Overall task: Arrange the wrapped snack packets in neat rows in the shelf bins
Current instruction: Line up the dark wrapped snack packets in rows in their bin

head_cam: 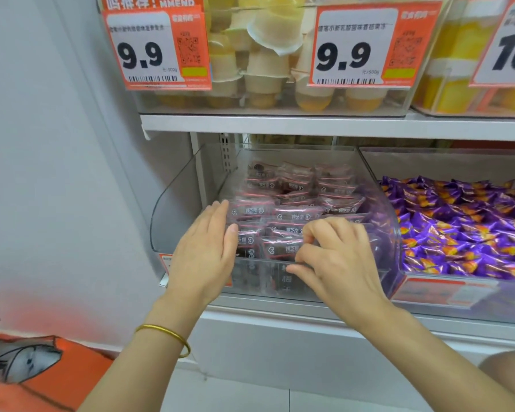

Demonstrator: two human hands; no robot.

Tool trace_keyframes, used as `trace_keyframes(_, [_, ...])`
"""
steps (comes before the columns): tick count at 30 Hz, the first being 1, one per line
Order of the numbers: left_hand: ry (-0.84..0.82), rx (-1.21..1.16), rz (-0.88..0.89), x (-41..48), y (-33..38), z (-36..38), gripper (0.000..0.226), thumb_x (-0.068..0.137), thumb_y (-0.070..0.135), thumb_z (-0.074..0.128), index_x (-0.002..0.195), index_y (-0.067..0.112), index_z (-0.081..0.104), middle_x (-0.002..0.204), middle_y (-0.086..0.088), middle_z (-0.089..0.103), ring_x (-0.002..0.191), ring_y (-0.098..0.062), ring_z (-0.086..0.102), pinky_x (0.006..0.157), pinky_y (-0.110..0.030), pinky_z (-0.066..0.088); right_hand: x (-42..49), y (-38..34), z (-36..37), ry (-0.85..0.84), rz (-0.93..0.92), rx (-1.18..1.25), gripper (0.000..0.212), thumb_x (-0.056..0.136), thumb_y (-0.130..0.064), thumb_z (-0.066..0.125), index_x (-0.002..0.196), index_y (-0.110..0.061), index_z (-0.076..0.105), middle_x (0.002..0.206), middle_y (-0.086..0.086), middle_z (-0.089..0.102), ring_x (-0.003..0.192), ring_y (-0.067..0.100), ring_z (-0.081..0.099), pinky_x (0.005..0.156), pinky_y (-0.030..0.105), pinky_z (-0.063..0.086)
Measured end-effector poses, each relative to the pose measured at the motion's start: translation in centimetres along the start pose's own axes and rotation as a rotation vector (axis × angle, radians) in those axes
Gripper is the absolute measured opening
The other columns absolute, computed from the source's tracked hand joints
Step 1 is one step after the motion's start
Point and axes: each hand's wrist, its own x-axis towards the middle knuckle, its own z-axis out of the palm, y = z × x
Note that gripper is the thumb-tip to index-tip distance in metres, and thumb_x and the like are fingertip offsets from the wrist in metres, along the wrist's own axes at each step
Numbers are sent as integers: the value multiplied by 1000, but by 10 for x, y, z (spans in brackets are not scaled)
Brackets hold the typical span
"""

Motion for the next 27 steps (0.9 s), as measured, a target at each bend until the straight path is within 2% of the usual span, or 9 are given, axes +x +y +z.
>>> trace_keyframes(4, [-15,21,59,16,11,-4,65,90,45,13,149,19,21,157,-1,16,145,-12,11,117,-27,9,5,3,-14,33,79,145,32,84,-48,49,70,-25,65,87,-8,54,87,19,49,72,32,31])
trace_keyframes(6, [-75,85,82,29,19,-2,68,88,49,8,149,23,18,158,-2,10,146,-14,6,119,-32,8,17,6,-23,50,174,191,39,89,-47,37,90,-23,68,101,-5,60,99,20,51,81,33,35])
trace_keyframes(8, [-164,141,89,38,26,4,71,85,52,4,150,25,14,159,-2,6,146,-14,1,119,-34,5,29,10,-25,-162,258,105,61,92,-56,23,129,-19,53,137,4,48,129,25,39,104,39,30])
trace_keyframes(10, [-232,187,93,38,33,10,77,82,57,0,150,23,9,159,-1,2,146,-13,-3,119,-34,3,34,17,-19,-473,317,7,76,92,-65,12,148,-14,21,155,8,21,143,25,16,116,41,13])
trace_keyframes(13, [-286,234,104,39,40,13,64,95,53,8,151,21,6,159,1,-1,145,-11,-6,119,-33,2,34,24,-18,-647,342,3,82,90,-66,13,151,-12,8,157,9,16,144,25,15,117,41,11])
trace_keyframes(15, [-258,217,103,44,43,10,58,98,48,12,151,23,7,159,3,1,145,-9,-5,119,-33,0,39,25,-23,-637,358,65,82,89,-67,14,151,-13,9,158,8,14,144,23,13,117,41,11])
trace_keyframes(18, [-240,247,128,57,46,13,63,93,50,4,150,24,8,159,1,5,145,-11,-2,118,-34,-1,50,29,-21,-570,356,88,79,88,-68,14,151,-20,6,158,5,10,145,23,8,117,43,8])
trace_keyframes(22, [-294,274,120,60,49,19,55,98,46,9,150,27,4,159,2,1,145,-11,-3,119,-36,-3,51,32,-9,-665,367,75,78,87,-70,9,151,-25,2,159,7,3,146,26,5,117,46,4])
trace_keyframes(27, [-303,282,145,61,57,24,54,98,45,4,150,32,8,159,7,-1,145,-7,-5,118,-35,-5,48,34,-6,-573,370,60,66,95,-58,13,150,-22,7,158,8,8,145,25,8,117,46,8])
